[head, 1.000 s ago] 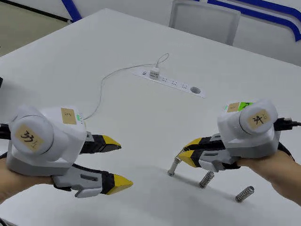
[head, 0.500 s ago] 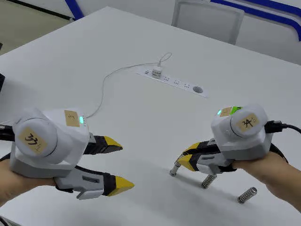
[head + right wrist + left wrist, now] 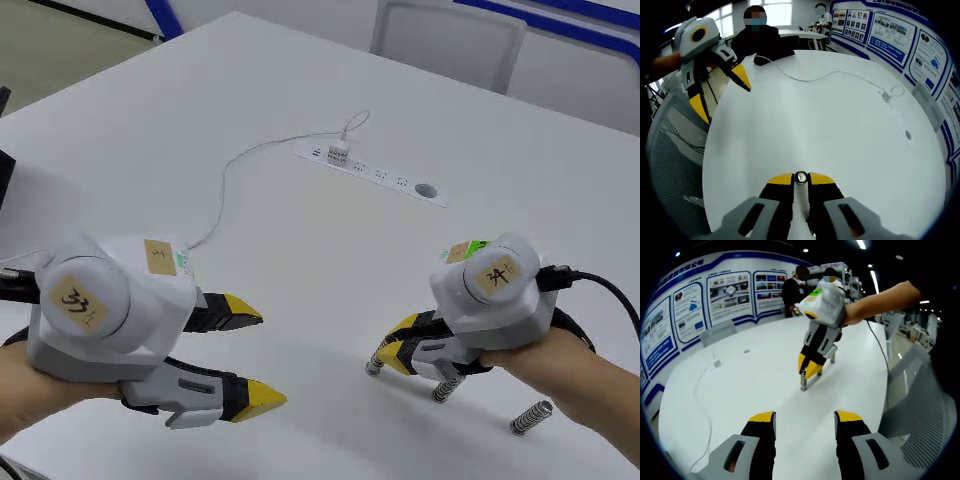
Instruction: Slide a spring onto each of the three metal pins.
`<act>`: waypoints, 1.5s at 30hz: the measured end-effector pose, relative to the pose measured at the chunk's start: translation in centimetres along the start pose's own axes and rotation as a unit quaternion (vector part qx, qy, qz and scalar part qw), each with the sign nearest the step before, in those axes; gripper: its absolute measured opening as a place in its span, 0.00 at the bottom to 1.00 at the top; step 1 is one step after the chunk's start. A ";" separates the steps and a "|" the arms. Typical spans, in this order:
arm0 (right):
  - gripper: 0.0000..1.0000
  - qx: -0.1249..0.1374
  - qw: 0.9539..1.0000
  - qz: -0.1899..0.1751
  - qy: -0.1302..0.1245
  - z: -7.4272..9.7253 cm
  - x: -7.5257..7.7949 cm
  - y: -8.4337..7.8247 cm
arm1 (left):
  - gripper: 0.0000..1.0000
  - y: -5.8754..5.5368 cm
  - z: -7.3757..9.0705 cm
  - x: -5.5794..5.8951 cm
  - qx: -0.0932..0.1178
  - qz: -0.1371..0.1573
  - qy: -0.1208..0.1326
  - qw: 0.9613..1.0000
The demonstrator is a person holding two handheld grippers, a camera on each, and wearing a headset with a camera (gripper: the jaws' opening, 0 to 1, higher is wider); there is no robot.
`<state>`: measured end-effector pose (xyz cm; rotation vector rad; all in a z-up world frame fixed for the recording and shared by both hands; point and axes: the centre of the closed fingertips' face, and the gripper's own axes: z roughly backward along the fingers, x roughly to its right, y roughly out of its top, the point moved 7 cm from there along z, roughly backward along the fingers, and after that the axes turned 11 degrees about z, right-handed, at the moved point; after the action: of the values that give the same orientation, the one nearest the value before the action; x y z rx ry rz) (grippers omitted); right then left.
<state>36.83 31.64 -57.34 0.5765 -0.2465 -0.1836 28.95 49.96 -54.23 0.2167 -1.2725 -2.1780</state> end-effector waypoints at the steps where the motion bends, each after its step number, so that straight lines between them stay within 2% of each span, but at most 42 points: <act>1: 0.11 -0.001 1.000 -0.001 0.000 -0.1 0.0 0.0 | 0.48 -0.1 0.0 0.0 -0.001 0.000 0.001 1.000; 14: 0.11 -0.006 1.000 -0.001 0.003 -0.8 -0.2 -0.3 | 0.48 -0.4 -0.1 0.1 -0.009 -0.003 -0.001 1.000; 27: 0.15 -0.002 1.000 -0.001 -0.006 -0.5 -0.4 -0.1 | 0.48 0.0 0.1 0.3 -0.004 -0.003 -0.002 1.000; 33: 0.18 0.018 1.000 0.000 -0.016 0.5 -0.8 0.3 | 0.49 0.1 0.1 0.5 -0.003 -0.003 -0.002 1.000; 36: 0.19 0.030 0.999 0.006 -0.030 1.4 -0.8 0.4 | 0.50 0.7 0.1 0.7 0.008 0.001 -0.008 1.000; 41: 0.20 0.049 0.997 -0.001 -0.054 2.7 -0.3 0.6 | 0.50 1.3 -0.2 0.8 0.004 -0.013 -0.008 1.000; 45: 0.22 0.060 0.996 -0.012 -0.064 3.8 -0.3 0.5 | 0.52 2.0 -0.1 1.1 0.011 -0.011 -0.011 1.000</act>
<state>35.57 30.16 -54.05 0.6882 -0.3761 -0.2307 28.91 48.51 -52.49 0.2176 -1.3133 -2.1919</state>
